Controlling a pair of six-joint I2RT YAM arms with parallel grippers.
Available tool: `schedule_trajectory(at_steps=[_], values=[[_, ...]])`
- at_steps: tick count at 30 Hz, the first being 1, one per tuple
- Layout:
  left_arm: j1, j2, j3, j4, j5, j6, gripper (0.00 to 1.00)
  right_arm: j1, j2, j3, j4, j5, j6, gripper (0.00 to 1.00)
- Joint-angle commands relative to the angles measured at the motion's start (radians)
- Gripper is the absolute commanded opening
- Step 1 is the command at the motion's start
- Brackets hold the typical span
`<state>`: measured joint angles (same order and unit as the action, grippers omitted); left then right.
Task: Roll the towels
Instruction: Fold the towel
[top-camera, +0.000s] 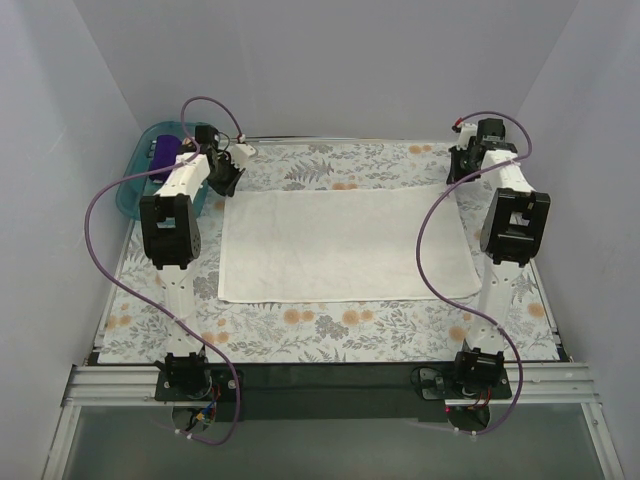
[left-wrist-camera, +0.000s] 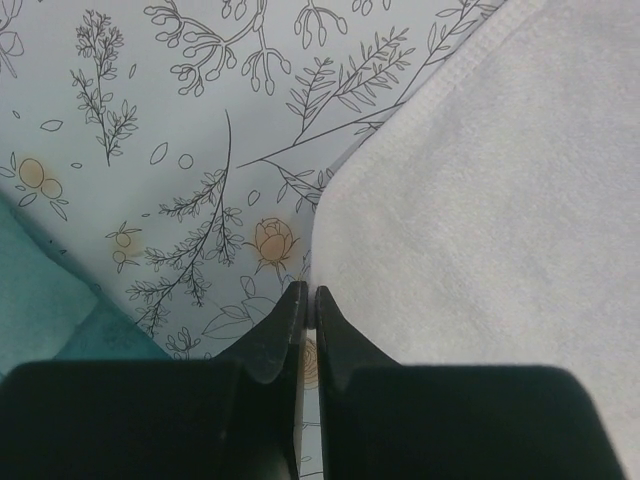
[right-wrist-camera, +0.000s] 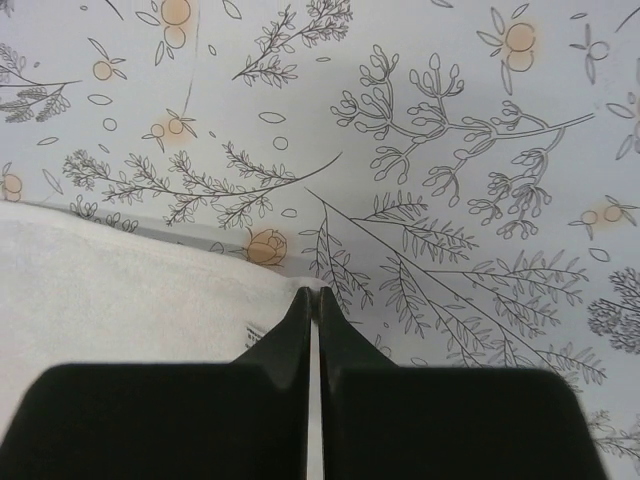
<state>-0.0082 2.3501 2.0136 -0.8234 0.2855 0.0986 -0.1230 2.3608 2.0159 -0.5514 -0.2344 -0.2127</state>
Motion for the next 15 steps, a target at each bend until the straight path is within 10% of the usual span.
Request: schedule_trajectory(at_steps=[1,15], values=[[0.007,-0.09,0.03,-0.01,0.049,0.024,0.0,-0.021,-0.118,0.017,-0.004,-0.043,-0.019,0.01],[0.132,-0.319,-0.111,-0.138,0.268,0.303,0.0,-0.085,-0.331,-0.131,-0.082,-0.1,-0.146,0.01]])
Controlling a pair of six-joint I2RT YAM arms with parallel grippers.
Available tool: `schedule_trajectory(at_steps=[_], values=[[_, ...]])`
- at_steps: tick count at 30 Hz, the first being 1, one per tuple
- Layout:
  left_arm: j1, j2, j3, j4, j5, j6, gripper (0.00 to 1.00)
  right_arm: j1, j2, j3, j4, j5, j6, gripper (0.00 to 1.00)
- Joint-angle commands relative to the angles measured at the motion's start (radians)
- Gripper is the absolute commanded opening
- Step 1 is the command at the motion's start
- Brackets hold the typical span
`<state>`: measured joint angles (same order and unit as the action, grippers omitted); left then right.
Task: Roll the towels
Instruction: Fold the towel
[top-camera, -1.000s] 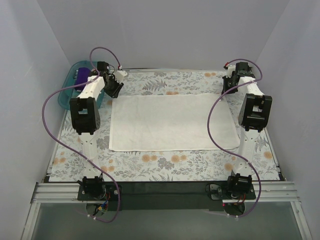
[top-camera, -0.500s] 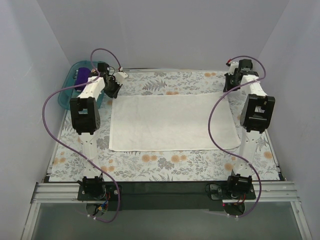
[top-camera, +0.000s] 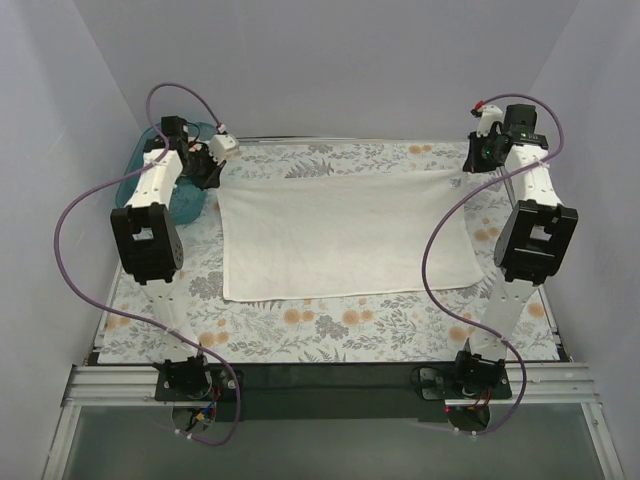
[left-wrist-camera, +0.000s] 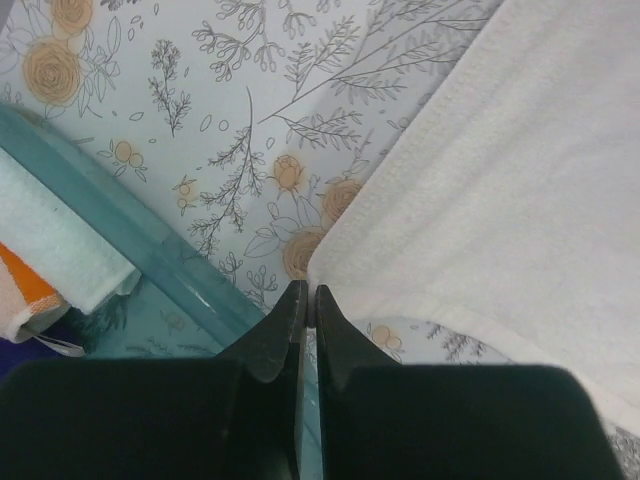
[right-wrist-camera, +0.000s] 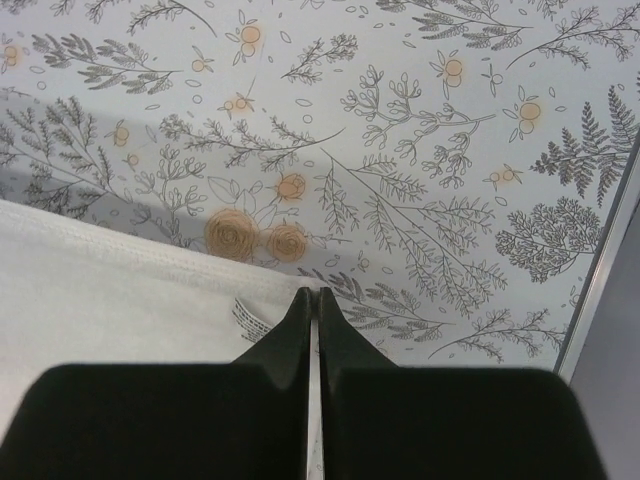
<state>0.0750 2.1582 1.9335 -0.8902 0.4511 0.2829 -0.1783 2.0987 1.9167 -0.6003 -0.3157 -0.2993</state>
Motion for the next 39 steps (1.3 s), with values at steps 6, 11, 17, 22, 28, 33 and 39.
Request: schedule_trajectory(at_steps=[6,11,17,22,28,33,39], values=[[0.127,-0.184,-0.09,-0.309,0.238,0.353,0.0,-0.072,-0.169,-0.128,-0.127,-0.06,-0.126,0.01],[0.149,-0.241,-0.223,-0.382,0.235,0.421,0.0,-0.085,-0.236,-0.237,-0.22,-0.062,-0.23,0.01],[0.147,-0.36,-0.485,-0.346,0.19,0.443,0.0,-0.116,-0.296,-0.396,-0.256,0.004,-0.33,0.01],[0.149,-0.351,-0.584,-0.296,0.126,0.369,0.0,-0.124,-0.258,-0.488,-0.257,0.052,-0.374,0.01],[0.126,-0.383,-0.663,-0.219,0.12,0.265,0.0,-0.124,-0.203,-0.532,-0.256,-0.005,-0.334,0.01],[0.12,-0.39,-0.72,-0.185,0.09,0.199,0.0,-0.124,-0.198,-0.525,-0.256,-0.005,-0.325,0.01],[0.121,-0.399,-0.713,-0.213,0.097,0.174,0.0,-0.124,-0.23,-0.509,-0.277,0.009,-0.337,0.01]])
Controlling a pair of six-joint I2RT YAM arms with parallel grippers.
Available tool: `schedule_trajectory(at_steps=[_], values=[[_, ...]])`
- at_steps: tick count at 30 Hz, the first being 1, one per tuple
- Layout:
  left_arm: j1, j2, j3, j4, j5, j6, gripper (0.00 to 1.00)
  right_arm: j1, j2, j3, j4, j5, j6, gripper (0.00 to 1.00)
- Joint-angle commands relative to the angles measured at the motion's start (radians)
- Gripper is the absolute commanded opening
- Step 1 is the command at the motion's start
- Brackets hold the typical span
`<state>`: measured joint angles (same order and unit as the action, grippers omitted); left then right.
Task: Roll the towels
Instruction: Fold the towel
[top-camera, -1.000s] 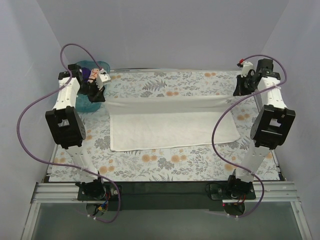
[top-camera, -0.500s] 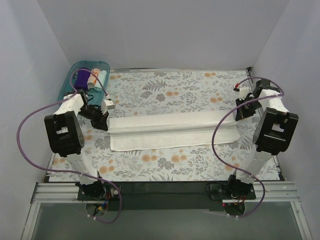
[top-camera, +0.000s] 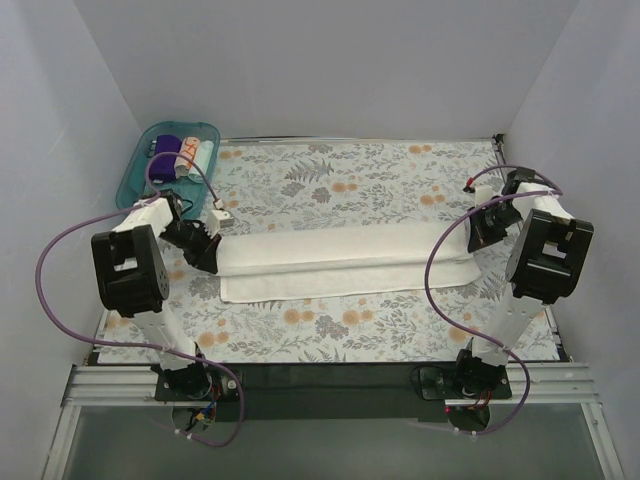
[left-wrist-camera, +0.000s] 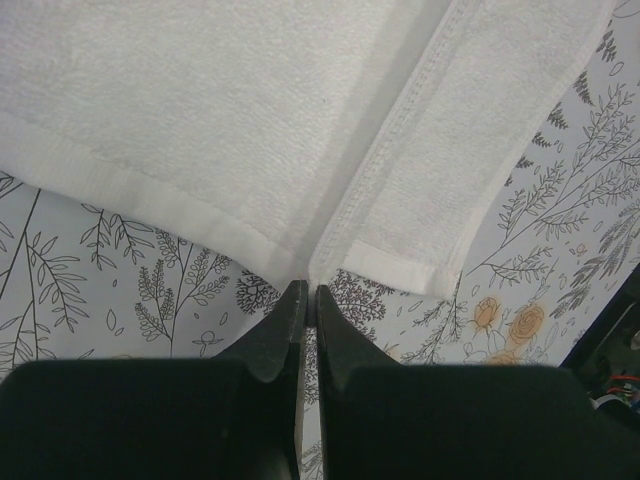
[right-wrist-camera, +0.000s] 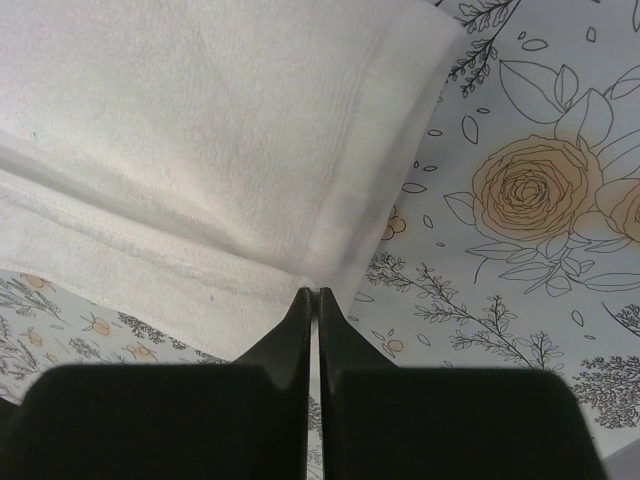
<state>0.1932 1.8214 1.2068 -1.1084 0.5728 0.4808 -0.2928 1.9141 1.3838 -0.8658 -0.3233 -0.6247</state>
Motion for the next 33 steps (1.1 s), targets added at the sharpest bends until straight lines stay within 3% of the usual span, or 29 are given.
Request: schedule_trajectory(at_steps=[1,7,12,22,33], values=[[0.002,-0.089,0.019,-0.001,-0.025,-0.022,0.0,-0.009,-0.055,0.026,-0.028,0.012,-0.018,0.01],[0.002,-0.191,0.024,-0.08,-0.033,0.007,0.0,-0.011,-0.156,-0.041,-0.041,0.053,-0.09,0.01],[0.002,-0.258,-0.076,-0.073,-0.059,0.038,0.0,-0.016,-0.204,-0.097,-0.035,0.109,-0.164,0.01],[0.002,-0.172,-0.176,0.001,-0.093,0.025,0.0,-0.02,-0.196,-0.27,0.077,0.15,-0.182,0.01],[0.002,-0.136,-0.193,0.039,-0.09,-0.005,0.0,-0.02,-0.173,-0.252,0.073,0.132,-0.155,0.01]])
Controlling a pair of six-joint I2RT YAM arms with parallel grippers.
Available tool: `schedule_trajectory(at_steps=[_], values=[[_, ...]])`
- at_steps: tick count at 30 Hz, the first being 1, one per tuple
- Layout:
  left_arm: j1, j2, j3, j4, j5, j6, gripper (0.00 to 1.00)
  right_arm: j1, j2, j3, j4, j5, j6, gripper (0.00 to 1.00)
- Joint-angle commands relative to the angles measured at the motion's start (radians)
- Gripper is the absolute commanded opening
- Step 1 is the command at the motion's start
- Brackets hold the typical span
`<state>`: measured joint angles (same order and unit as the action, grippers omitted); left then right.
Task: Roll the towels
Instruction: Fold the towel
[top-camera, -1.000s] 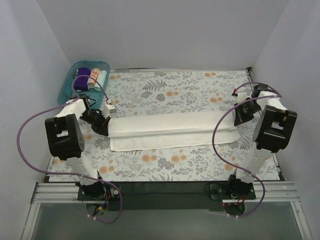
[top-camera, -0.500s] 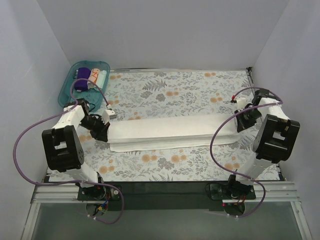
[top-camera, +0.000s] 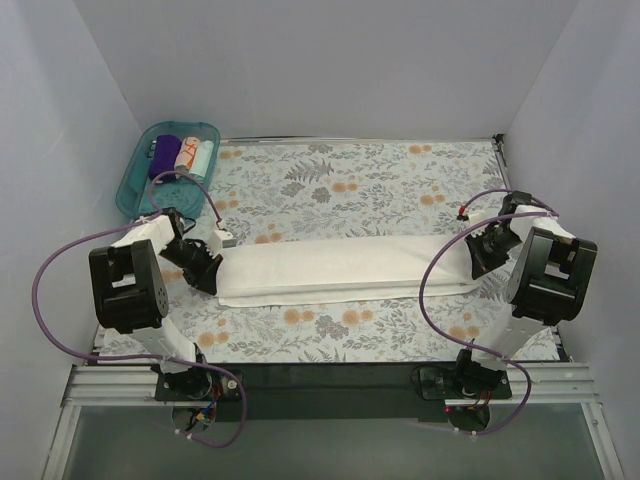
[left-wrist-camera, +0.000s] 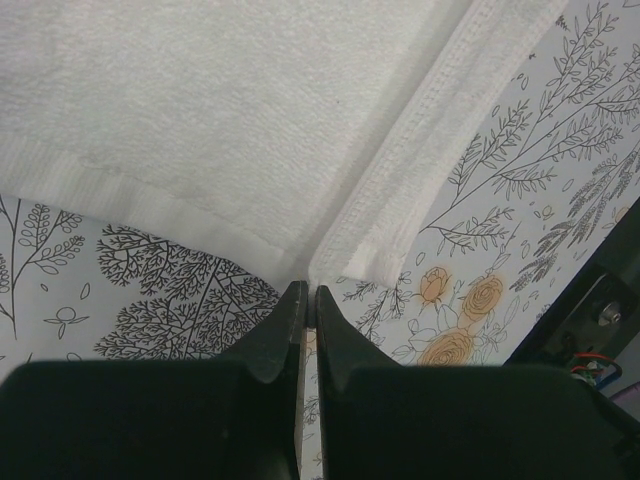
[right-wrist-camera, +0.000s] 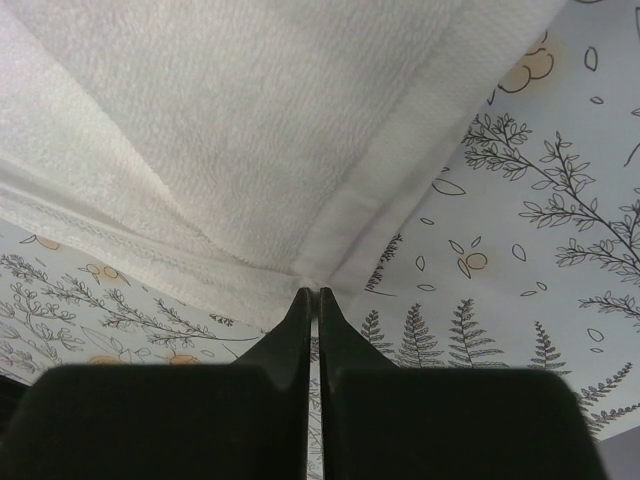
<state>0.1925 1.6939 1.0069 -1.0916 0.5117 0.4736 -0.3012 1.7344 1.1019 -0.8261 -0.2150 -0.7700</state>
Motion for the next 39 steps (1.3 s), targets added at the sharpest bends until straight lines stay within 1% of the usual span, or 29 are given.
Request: schedule_trajectory(at_steps=[1,4,12,15,19,24,27,30,31,36,38,39], values=[[0.004,-0.008,0.01,0.018,-0.026,0.002,0.0,-0.012,0.008,0.035,0.025,0.019,-0.003,0.01],[0.002,-0.017,0.028,-0.005,-0.013,0.005,0.0,-0.012,0.002,0.065,0.002,0.003,0.005,0.01],[0.002,-0.049,0.127,-0.114,0.036,0.023,0.0,-0.016,-0.004,0.235,-0.076,-0.026,0.011,0.01],[0.002,-0.063,0.147,-0.151,0.045,0.039,0.0,-0.03,-0.001,0.257,-0.099,-0.026,-0.011,0.01],[0.004,-0.082,0.131,-0.192,0.045,0.08,0.0,-0.041,-0.013,0.207,-0.104,-0.011,-0.051,0.01],[0.002,-0.089,0.047,-0.218,0.056,0.125,0.0,-0.044,-0.026,0.125,-0.079,0.0,-0.092,0.01],[-0.007,-0.085,-0.017,-0.202,0.059,0.125,0.0,-0.042,-0.015,0.095,-0.057,0.008,-0.089,0.01],[-0.007,-0.07,-0.074,-0.12,0.03,0.087,0.0,-0.044,0.002,0.088,-0.045,0.006,-0.078,0.01],[-0.007,-0.06,-0.08,-0.084,0.024,0.076,0.0,-0.042,0.01,0.087,-0.044,0.005,-0.074,0.01],[-0.008,-0.036,-0.09,-0.008,-0.007,0.033,0.0,-0.044,0.024,0.078,-0.044,0.006,-0.071,0.01],[-0.008,-0.034,-0.077,-0.017,0.002,0.039,0.04,-0.044,0.031,0.081,-0.045,0.006,-0.066,0.01],[-0.007,-0.036,-0.073,-0.028,0.008,0.046,0.1,-0.044,0.031,0.085,-0.053,0.005,-0.068,0.08]])
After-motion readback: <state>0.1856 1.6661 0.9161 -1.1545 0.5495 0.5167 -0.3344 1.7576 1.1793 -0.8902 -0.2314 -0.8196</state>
